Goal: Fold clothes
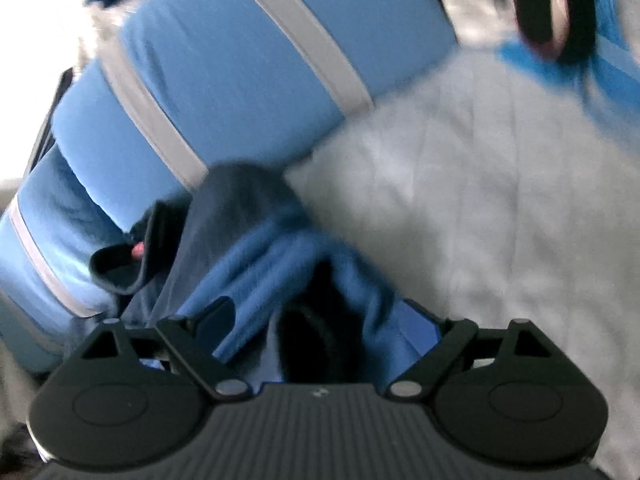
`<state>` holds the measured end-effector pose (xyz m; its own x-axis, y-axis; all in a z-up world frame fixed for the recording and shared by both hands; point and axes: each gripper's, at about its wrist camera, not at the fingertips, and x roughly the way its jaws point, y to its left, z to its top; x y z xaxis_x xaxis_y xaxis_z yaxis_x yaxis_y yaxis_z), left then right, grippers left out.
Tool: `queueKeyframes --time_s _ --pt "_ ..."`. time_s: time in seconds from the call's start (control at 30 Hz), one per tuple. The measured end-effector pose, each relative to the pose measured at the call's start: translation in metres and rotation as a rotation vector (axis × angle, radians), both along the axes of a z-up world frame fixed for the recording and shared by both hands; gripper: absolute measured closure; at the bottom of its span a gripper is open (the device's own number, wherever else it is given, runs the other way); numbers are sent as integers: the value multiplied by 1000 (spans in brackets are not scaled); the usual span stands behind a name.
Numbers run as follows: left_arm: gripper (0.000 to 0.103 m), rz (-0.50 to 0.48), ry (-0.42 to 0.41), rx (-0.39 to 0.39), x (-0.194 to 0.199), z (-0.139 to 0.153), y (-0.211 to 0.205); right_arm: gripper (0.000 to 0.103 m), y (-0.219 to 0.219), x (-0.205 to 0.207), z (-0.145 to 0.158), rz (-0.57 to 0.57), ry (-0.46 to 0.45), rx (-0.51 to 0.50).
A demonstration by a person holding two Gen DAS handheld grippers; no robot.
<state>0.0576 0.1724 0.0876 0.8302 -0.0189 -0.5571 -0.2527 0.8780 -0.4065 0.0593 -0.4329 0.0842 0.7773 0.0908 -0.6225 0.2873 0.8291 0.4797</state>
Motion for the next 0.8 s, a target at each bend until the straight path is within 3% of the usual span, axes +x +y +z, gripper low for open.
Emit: queueKeyframes --time_s 0.13,0.2,0.27,0.4,0.5,0.63,0.8 --pt "42 -109 -80 163 -9 14 -45 9 22 5 15 47 -114 -252" --pt "41 -172 -74 208 -6 10 -64 9 37 19 10 94 -120 -405" --pt "41 -233 -45 236 0 1 -80 10 42 35 -2 122 -83 -497" --pt "41 -281 78 339 10 -27 -98 11 26 56 -31 93 57 -536" --pt "40 -309 154 412 13 -50 -104 7 16 60 -44 99 103 -555" --pt "40 -312 162 466 10 -59 -108 6 14 59 -43 90 122 -532" --pt "40 -306 182 456 4 -52 -109 3 20 57 -41 85 113 -565"
